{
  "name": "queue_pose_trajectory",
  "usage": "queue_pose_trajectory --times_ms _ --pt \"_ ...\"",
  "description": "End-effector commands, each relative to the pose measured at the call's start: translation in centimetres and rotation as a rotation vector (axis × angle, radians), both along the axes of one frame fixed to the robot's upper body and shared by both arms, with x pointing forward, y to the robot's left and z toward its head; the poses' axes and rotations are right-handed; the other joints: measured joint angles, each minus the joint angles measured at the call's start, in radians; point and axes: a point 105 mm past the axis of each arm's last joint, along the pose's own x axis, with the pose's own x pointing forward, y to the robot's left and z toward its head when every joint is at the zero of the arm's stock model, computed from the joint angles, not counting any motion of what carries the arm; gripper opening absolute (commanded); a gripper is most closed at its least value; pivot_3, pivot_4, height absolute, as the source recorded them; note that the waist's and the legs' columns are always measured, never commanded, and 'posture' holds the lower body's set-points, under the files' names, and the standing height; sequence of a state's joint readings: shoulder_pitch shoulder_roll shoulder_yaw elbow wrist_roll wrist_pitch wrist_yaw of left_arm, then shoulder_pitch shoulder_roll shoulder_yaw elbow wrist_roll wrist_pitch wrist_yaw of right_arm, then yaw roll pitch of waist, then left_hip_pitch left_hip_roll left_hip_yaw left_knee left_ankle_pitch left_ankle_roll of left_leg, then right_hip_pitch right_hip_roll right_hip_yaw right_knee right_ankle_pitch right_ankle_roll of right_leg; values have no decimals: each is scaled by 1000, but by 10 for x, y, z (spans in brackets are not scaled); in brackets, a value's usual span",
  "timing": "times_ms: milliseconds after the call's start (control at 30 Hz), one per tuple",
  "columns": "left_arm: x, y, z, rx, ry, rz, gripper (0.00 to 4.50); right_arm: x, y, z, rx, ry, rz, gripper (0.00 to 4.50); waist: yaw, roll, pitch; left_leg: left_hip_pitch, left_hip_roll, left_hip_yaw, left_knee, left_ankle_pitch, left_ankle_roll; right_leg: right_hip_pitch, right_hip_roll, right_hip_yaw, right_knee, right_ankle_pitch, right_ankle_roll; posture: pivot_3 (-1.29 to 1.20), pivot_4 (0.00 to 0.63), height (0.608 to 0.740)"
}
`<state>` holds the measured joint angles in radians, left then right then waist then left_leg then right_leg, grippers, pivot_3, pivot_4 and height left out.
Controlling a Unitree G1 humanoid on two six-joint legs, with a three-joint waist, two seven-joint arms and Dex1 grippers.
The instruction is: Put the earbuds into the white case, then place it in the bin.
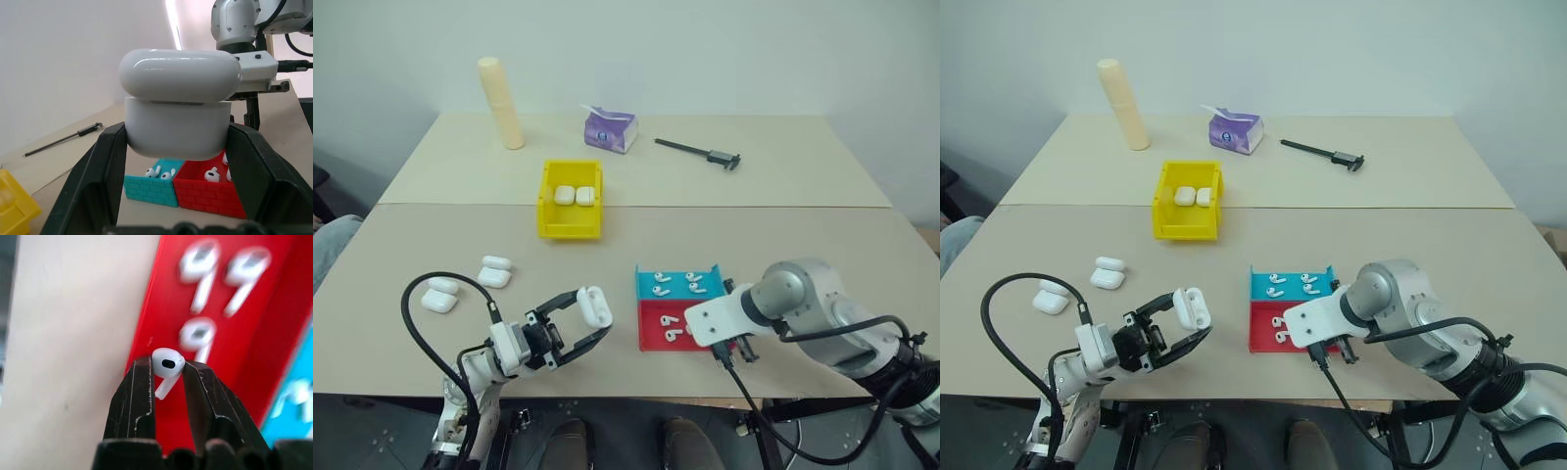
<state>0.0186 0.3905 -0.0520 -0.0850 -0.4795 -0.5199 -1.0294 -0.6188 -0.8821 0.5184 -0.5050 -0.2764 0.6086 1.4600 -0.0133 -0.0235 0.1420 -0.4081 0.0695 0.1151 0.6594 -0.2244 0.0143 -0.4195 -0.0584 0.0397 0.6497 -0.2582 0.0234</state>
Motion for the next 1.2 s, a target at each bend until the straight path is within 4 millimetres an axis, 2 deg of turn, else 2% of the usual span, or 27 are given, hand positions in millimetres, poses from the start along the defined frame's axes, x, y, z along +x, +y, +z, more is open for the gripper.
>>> queue_pose_trajectory --times_ms 33,167,233,333,500,600,800,1200 --pt "-1 -5 36 -82 -67 -47 2737 5 7 67 254 -81 -49 657 0 0 0 0 0 0 0 0 0 0 0 0 0 0 0 0 150 740" --pt "-1 -14 64 -145 -34 -117 2737 0 5 129 595 -96 -35 657 6 0 0 -1 0 -1 0 0 0 0 0 -1 -1 0 0 0 150 740" --pt "-8 -18 75 -157 1 -195 2737 -1 2 150 732 -87 -45 657 3 0 0 -1 0 -1 0 -1 1 1 0 -1 -1 0 0 0 150 740" --pt "-12 -22 87 -173 42 -266 2737 -5 4 173 908 -77 -5 657 0 0 0 0 0 -1 0 -1 1 1 0 -1 0 0 0 0 150 740" --pt "-15 -27 87 -142 83 -328 2737 -22 15 199 1214 -9 151 657 -4 0 0 1 0 -1 0 0 1 3 1 0 0 0 1 0 150 740" --pt "-17 -28 86 -162 97 -346 2737 -32 23 198 1297 37 246 657 -1 0 0 -1 0 -1 0 0 1 1 1 0 0 0 1 0 150 740" --pt "-17 -30 83 -157 98 -351 2737 -37 48 174 1301 102 356 657 -1 0 0 0 0 0 0 0 1 1 1 0 0 0 1 0 150 740" --pt "-20 -29 81 -168 93 -346 2737 -30 63 163 1286 -32 464 657 -1 0 0 0 0 0 0 0 1 2 1 0 0 0 1 0 150 740"
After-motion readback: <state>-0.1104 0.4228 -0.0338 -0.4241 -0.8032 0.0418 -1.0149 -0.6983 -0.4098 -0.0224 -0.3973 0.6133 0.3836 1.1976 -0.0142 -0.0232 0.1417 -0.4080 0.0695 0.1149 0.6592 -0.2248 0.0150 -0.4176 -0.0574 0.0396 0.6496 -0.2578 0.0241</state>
